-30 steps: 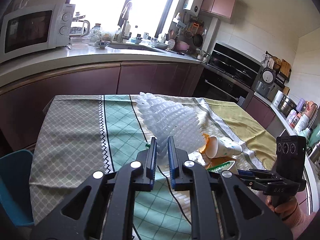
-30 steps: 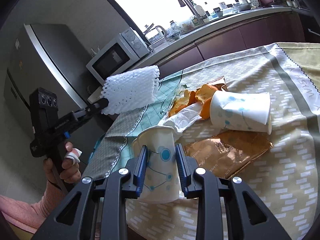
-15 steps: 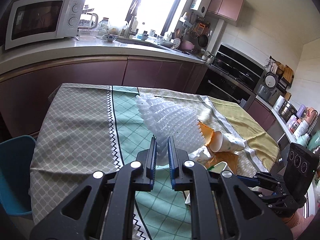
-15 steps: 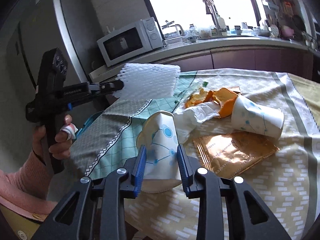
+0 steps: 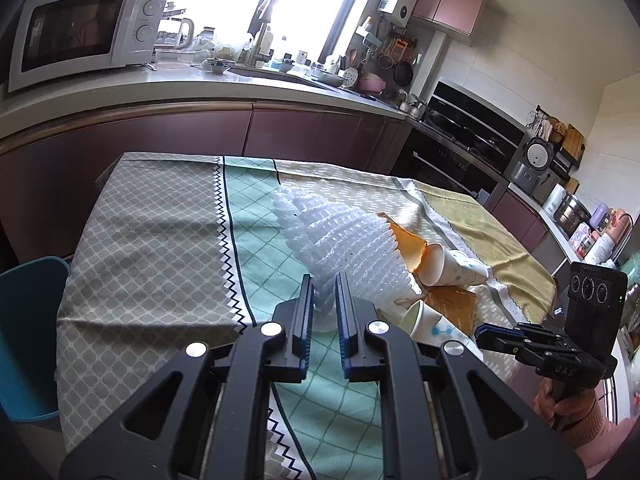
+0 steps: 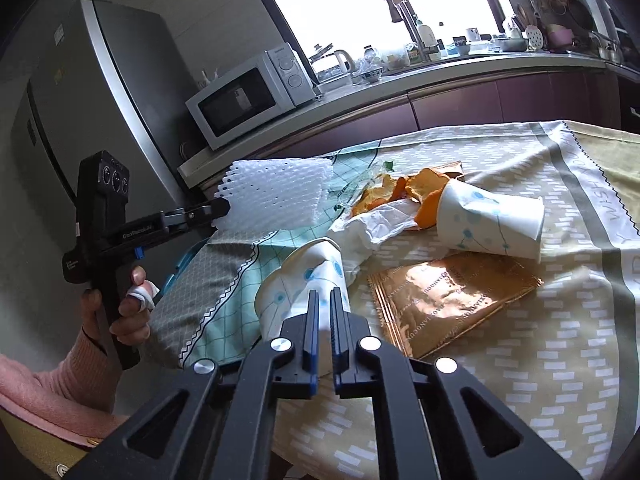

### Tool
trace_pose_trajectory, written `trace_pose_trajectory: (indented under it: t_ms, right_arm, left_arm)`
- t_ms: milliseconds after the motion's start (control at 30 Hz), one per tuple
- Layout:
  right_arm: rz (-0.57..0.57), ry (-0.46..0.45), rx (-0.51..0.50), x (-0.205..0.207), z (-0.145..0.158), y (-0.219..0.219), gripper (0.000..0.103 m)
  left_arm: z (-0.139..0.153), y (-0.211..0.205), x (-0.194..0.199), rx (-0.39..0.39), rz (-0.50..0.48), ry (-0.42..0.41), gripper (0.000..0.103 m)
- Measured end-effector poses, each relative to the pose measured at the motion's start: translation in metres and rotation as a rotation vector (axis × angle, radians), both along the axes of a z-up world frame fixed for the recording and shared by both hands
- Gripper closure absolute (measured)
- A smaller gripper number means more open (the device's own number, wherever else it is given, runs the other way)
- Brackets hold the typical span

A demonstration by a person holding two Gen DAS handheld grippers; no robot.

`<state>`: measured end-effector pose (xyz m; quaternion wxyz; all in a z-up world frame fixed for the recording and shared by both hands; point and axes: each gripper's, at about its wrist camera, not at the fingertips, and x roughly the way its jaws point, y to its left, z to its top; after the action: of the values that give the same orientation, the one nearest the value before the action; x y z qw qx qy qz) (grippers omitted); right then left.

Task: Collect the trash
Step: 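Grasp the white dotted paper cup with the right gripper, then grasp the green-edged plastic wrapper with the left gripper while the right holds the cup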

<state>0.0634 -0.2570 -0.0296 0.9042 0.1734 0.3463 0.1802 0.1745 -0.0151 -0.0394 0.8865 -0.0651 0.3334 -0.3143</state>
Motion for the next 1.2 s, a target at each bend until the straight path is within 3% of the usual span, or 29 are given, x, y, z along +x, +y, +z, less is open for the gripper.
trace_pose_trajectory:
  t_ms: [33,67,133,200,267,400,433,533,967,1133,1200]
  right_arm:
    - [0.0,0.014,0.032,0.001,-0.002,-0.003,0.08]
    - [-0.001,0.027,0.059,0.002,-0.005,-0.005,0.058]
    - [0.007,0.046,0.074,0.005,-0.009,-0.002,0.047]
    - [0.033,0.068,0.074,0.009,-0.013,0.005,0.045]
    - [0.04,0.077,0.056,0.01,-0.017,0.013,0.036]
    - [0.047,0.083,0.036,0.011,-0.023,0.019,0.038]
    - [0.05,0.089,0.033,0.012,-0.023,0.019,0.05]
    - [0.047,0.081,0.054,0.01,-0.023,0.013,0.053]
    - [0.023,0.01,0.156,-0.004,-0.013,-0.02,0.053]
    - [-0.028,-0.016,0.158,-0.011,-0.005,-0.039,0.053]
    - [-0.04,-0.029,0.124,-0.013,0.001,-0.043,0.053]
  left_arm:
    - [-0.001,-0.001,0.0,0.001,-0.005,0.002,0.091]
    - [-0.003,-0.001,-0.001,0.001,-0.011,0.006,0.091]
    - [-0.007,-0.003,-0.001,0.011,-0.013,0.013,0.091]
    - [-0.011,-0.004,-0.001,0.011,-0.02,0.03,0.091]
    - [-0.017,-0.005,0.001,0.013,-0.02,0.051,0.09]
    - [-0.031,-0.009,0.004,0.05,-0.003,0.094,0.082]
    - [-0.034,-0.01,0.004,0.059,-0.005,0.104,0.078]
    - [-0.041,-0.01,0.003,0.064,-0.016,0.122,0.067]
    - [-0.05,-0.032,-0.027,-0.029,-0.236,0.185,0.067]
    - [-0.051,-0.029,-0.027,-0.042,-0.196,0.182,0.067]
    - [-0.047,-0.026,-0.026,0.004,-0.155,0.157,0.068]
